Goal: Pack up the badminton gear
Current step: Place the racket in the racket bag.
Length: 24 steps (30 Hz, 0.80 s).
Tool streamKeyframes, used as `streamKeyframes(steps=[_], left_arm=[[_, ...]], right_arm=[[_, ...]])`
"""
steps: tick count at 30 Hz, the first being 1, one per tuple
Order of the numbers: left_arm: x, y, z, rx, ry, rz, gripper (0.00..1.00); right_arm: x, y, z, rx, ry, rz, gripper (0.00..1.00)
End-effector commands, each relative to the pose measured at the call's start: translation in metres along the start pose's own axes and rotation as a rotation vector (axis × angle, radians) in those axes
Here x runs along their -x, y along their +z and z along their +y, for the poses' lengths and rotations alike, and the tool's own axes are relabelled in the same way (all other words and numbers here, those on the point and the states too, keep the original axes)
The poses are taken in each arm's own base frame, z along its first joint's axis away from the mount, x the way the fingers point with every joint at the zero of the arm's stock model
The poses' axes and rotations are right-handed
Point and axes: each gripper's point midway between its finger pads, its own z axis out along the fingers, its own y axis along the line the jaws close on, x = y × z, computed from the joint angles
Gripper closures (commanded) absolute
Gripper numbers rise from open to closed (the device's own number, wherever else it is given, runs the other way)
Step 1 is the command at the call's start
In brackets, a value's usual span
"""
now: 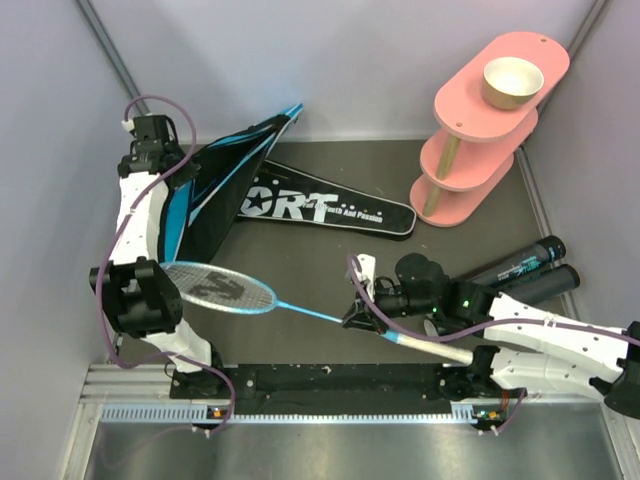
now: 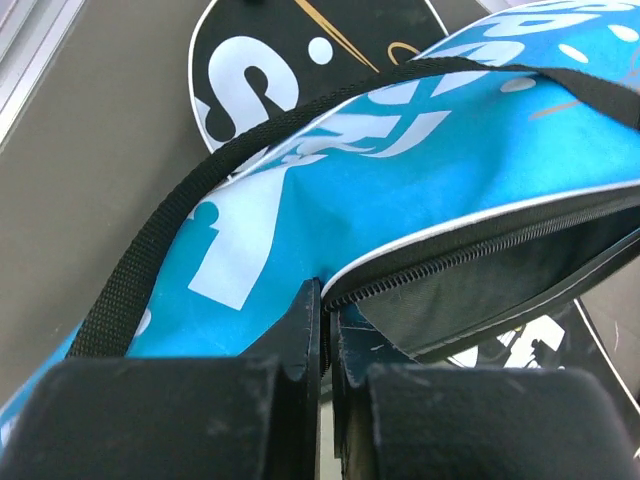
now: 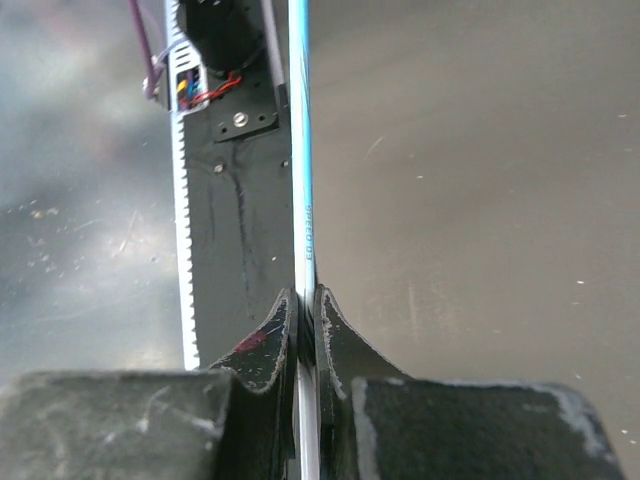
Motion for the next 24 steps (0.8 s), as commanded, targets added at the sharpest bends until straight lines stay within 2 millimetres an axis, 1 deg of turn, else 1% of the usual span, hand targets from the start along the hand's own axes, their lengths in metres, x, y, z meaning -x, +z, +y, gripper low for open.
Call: streamKeyframes(steps=[1,3,4,5,6,7,8,9,10,11,12,13,14,15,17,18,19,20,21,22,23,24], left_arm=[[0.046,-0.004,-0.035,-0.165,-0.016,-0.13,1.0],[0.047,-0.001,-0.03,-0.163,-0.031,-0.118,1.0],[0.045,0.0,-0.029,-0.165,-0.037,-0.111,1.0],[0.043,0.001,-0.029,-0.168,-0.048,-0.103,1.0],[0.041,-0.002,-0.034,-0.196,-0.056,-0.093,1.0],[0.03,0.002,-0.032,-0.199,-0.068,-0.065,1.0],[0.026,-0.001,-0.035,-0.218,-0.09,-0.052,1.0],[0.02,-0.003,-0.04,-0.248,-0.098,-0.03,1.0],[0.011,0.0,-0.039,-0.262,-0.108,-0.006,1.0],[0.008,-0.001,-0.041,-0.272,-0.129,0.007,1.0],[0.005,-0.006,-0.044,-0.29,-0.138,0.017,1.0],[-0.005,-0.007,-0.046,-0.315,-0.144,0.054,1.0],[-0.007,-0.012,-0.048,-0.327,-0.159,0.059,1.0],[-0.017,-0.011,-0.048,-0.33,-0.169,0.091,1.0],[-0.028,-0.018,-0.058,-0.375,-0.187,0.135,1.0],[-0.037,-0.018,-0.059,-0.382,-0.19,0.16,1.0],[-0.043,-0.019,-0.062,-0.389,-0.188,0.175,1.0],[-0.049,-0.023,-0.07,-0.416,-0.184,0.188,1.0],[-0.058,-0.023,-0.07,-0.42,-0.189,0.209,1.0],[-0.062,-0.026,-0.074,-0.439,-0.194,0.218,1.0],[-0.065,-0.032,-0.084,-0.474,-0.2,0.22,1.0],[-0.072,-0.032,-0.084,-0.477,-0.205,0.233,1.0]], right_arm=[[-0.008,-0.011,-0.018,-0.117,0.08,-0.015,1.0],[-0.008,-0.016,-0.023,-0.155,0.106,-0.033,1.0],[-0.005,-0.018,-0.031,-0.197,0.115,-0.049,1.0],[0.0,-0.022,-0.039,-0.231,0.133,-0.076,1.0],[0.006,-0.025,-0.042,-0.243,0.145,-0.105,1.0],[0.013,-0.026,-0.048,-0.268,0.189,-0.137,1.0],[0.023,-0.028,-0.055,-0.282,0.213,-0.183,1.0],[0.027,-0.025,-0.06,-0.283,0.272,-0.193,1.0],[0.029,-0.023,-0.061,-0.271,0.3,-0.192,1.0],[0.031,-0.021,-0.064,-0.264,0.326,-0.193,1.0],[0.038,-0.022,-0.07,-0.266,0.346,-0.216,1.0],[0.035,-0.016,-0.073,-0.257,0.407,-0.208,1.0],[0.04,-0.014,-0.075,-0.238,0.432,-0.222,1.0],[0.048,-0.014,-0.079,-0.221,0.487,-0.25,1.0],[0.047,-0.007,-0.079,-0.169,0.56,-0.226,1.0],[0.056,-0.005,-0.075,-0.125,0.595,-0.255,1.0],[0.064,-0.006,-0.074,-0.102,0.605,-0.285,1.0],[0.066,-0.005,-0.075,-0.093,0.638,-0.293,1.0],[0.064,-0.005,-0.077,-0.079,0.738,-0.303,1.0],[0.073,-0.009,-0.08,-0.038,0.758,-0.353,1.0],[0.077,-0.011,-0.081,-0.012,0.788,-0.387,1.0],[0.07,-0.011,-0.08,0.016,0.879,-0.392,1.0]])
